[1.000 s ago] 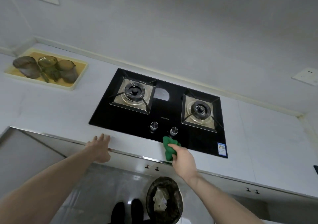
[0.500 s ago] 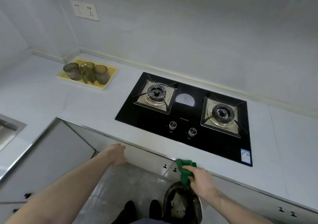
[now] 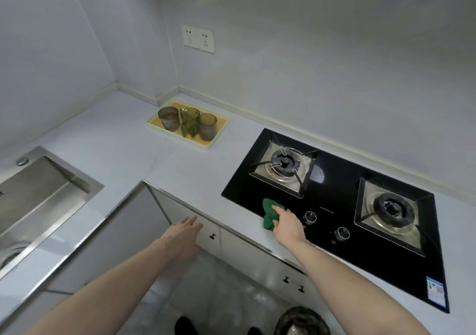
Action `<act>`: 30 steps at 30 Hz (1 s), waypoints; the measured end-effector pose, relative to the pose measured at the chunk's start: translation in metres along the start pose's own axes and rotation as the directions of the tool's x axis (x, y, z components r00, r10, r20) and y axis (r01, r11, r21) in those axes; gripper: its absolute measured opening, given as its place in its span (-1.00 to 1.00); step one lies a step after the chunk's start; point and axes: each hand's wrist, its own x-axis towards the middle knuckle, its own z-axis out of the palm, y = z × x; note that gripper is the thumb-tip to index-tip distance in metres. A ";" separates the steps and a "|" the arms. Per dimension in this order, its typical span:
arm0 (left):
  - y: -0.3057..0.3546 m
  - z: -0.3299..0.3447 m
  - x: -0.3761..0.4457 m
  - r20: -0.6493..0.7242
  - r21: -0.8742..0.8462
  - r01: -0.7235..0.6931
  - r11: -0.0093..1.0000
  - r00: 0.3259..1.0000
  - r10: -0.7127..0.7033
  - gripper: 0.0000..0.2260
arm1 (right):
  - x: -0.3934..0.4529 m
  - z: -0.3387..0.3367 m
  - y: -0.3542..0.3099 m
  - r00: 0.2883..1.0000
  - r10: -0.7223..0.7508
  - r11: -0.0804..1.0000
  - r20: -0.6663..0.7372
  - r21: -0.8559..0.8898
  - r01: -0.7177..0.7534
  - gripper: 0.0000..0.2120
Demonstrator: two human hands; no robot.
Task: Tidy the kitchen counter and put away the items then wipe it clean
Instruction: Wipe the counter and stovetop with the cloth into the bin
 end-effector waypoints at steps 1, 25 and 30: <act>-0.004 0.000 0.000 -0.015 0.007 -0.023 1.000 1.000 0.023 -0.32 | 0.003 0.009 0.003 0.999 0.038 0.999 0.033 -0.039 -0.037 -0.43; -0.230 -0.049 0.012 -0.066 -0.126 0.129 0.984 0.988 -0.139 -0.29 | 0.101 0.133 -0.191 0.934 -0.209 0.848 0.288 -0.422 0.320 -0.30; -0.267 -0.063 0.034 -0.063 -0.194 0.206 0.959 0.973 -0.221 -0.32 | 0.138 0.153 -0.228 0.915 -0.248 0.818 0.319 -0.436 0.374 -0.33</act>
